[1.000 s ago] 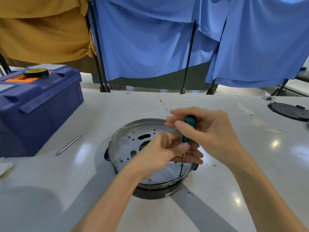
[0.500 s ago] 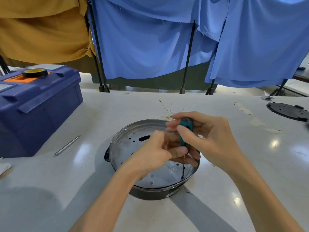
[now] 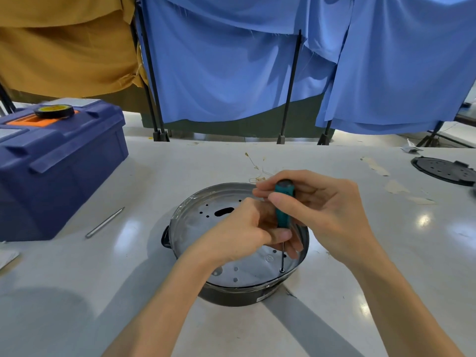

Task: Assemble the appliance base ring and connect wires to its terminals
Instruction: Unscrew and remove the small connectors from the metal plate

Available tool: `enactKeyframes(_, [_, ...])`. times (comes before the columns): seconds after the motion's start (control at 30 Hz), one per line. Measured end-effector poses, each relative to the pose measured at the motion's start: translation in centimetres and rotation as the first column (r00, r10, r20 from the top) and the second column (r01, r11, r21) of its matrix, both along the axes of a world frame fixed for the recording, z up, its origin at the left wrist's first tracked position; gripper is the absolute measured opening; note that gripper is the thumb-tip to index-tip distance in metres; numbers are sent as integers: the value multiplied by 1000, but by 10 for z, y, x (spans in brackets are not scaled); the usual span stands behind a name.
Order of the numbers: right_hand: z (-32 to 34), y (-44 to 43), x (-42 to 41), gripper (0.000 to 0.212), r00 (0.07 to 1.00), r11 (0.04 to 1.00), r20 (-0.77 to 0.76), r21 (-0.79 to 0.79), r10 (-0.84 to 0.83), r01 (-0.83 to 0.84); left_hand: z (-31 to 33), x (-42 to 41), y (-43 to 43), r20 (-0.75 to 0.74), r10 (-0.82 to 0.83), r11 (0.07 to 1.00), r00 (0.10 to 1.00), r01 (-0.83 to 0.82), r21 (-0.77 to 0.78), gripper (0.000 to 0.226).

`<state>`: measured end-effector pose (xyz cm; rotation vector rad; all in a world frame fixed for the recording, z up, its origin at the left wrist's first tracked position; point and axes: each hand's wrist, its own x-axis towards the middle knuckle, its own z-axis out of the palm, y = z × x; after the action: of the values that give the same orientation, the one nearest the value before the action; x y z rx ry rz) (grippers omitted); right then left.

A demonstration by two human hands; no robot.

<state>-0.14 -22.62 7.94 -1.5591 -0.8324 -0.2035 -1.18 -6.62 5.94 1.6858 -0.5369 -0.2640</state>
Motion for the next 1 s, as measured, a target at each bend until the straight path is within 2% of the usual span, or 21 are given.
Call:
enactKeyframes(0.1, [1,-1,-1,20,997,996,-11,50,-79,80,3,-3,-6,45,9,997,999,-12,74,5])
enactKeyframes(0.23, [-3,1,-4,24,927,932,99,32,-361,360,4,-7,-15,26,-28,998,999,26,63,12])
enactKeyframes(0.3, [-3,2,-6,33,902,909,116,16,-416,417,6,-7,-15,16,-63,995,998,62,74,14])
enactKeyframes(0.37, [0,-1,-6,28,953,956,77,1,-293,294,8,-7,-13,12,-87,993,996,86,82,15])
enactKeyframes(0.43, [2,-5,-5,15,998,998,12,-5,-56,56,9,-7,-8,-5,-84,994,996,84,75,20])
enactKeyframes(0.5, [2,-6,-4,15,1000,1000,-5,-11,-12,12,7,-7,-6,-28,-91,995,995,91,26,12])
enactKeyframes(0.53, [1,-5,-3,13,998,998,6,-7,-66,66,6,-8,-6,-26,-79,997,997,79,7,5])
enactKeyframes(0.6, [0,0,-2,18,967,969,53,-3,-248,248,1,-9,-9,-3,-13,1000,1000,13,-1,14])
enactKeyframes(0.67, [-3,6,-2,29,895,901,102,15,-434,434,-2,-8,-12,-5,13,1000,1000,-13,-12,15])
enactKeyframes(0.73, [-6,8,-1,36,842,851,131,23,-523,525,-2,-6,-13,2,-5,1000,1000,5,16,13])
enactKeyframes(0.8, [-9,4,-1,32,882,888,110,-1,-457,460,1,-4,-11,-1,-27,998,1000,27,51,13])
enactKeyframes(0.9, [-10,-6,-4,18,983,983,18,19,-184,184,3,-5,-8,-29,-44,998,999,46,46,16])
enactKeyframes(0.93, [-9,-8,-5,16,989,988,5,35,-150,150,3,-5,-7,-37,-47,998,998,49,44,17])
enactKeyframes(1.0, [-8,-8,-4,6,980,980,22,37,-197,196,1,-5,-5,-41,-38,998,998,40,39,13])
